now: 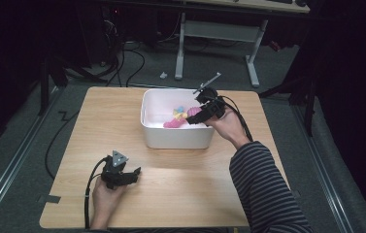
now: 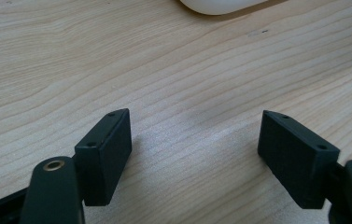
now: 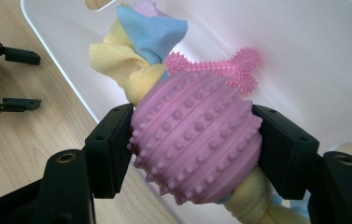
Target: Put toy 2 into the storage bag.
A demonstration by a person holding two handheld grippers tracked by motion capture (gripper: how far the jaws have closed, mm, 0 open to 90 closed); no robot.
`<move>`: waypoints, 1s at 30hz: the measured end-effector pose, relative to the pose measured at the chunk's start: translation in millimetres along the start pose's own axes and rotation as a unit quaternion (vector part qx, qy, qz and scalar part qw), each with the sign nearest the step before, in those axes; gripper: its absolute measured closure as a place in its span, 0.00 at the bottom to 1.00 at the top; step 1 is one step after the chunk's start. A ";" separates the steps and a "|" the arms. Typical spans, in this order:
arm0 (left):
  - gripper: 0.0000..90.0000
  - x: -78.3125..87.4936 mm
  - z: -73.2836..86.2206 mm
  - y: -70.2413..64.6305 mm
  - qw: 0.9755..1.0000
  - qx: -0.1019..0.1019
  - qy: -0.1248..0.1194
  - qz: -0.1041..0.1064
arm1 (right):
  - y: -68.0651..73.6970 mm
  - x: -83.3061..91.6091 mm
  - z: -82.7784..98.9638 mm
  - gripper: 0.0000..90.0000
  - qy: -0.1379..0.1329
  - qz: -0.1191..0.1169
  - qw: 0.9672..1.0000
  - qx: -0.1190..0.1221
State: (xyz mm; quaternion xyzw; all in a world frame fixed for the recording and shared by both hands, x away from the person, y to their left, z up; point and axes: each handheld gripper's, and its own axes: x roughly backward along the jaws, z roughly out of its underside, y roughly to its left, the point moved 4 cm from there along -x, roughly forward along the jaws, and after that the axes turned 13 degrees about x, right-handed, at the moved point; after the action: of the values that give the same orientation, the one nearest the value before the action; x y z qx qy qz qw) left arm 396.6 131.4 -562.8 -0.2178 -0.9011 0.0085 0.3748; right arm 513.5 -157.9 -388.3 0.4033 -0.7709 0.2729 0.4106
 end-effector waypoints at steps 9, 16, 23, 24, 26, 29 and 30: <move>0.29 0.0 0.0 -0.2 1.000 0.001 0.000 0.001 | -2.1 -10.4 6.0 0.37 0.015 -0.015 1.000 -0.014; 0.29 0.0 0.0 -0.2 1.000 0.001 0.000 0.001 | -3.9 -11.7 10.1 0.37 0.020 -0.021 0.999 -0.023; 0.29 0.0 0.0 -0.2 1.000 0.001 0.000 0.001 | -3.1 -11.1 9.8 0.36 0.018 -0.024 0.999 -0.024; 0.29 0.1 0.0 -0.2 1.000 0.001 0.001 0.002 | -2.7 -10.0 9.6 0.34 0.015 -0.024 0.999 -0.032; 0.29 -0.1 0.0 -0.3 1.000 0.001 0.000 0.001 | -3.4 -6.7 9.1 0.31 0.003 -0.025 0.999 -0.035; 0.29 -0.1 0.1 -0.4 1.000 0.001 0.000 0.001 | -2.0 -1.8 10.0 0.30 -0.006 -0.020 0.999 -0.033; 0.29 0.0 0.1 -0.3 1.000 0.001 0.000 0.001 | -1.0 0.7 10.6 0.30 -0.012 -0.013 0.999 -0.030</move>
State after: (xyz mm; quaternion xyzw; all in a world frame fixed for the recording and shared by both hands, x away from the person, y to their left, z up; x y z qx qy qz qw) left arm 396.4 131.1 -562.8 -0.2187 -0.9007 0.0097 0.3752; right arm 509.7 -166.7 -393.1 0.4041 -0.7780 0.2392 0.4174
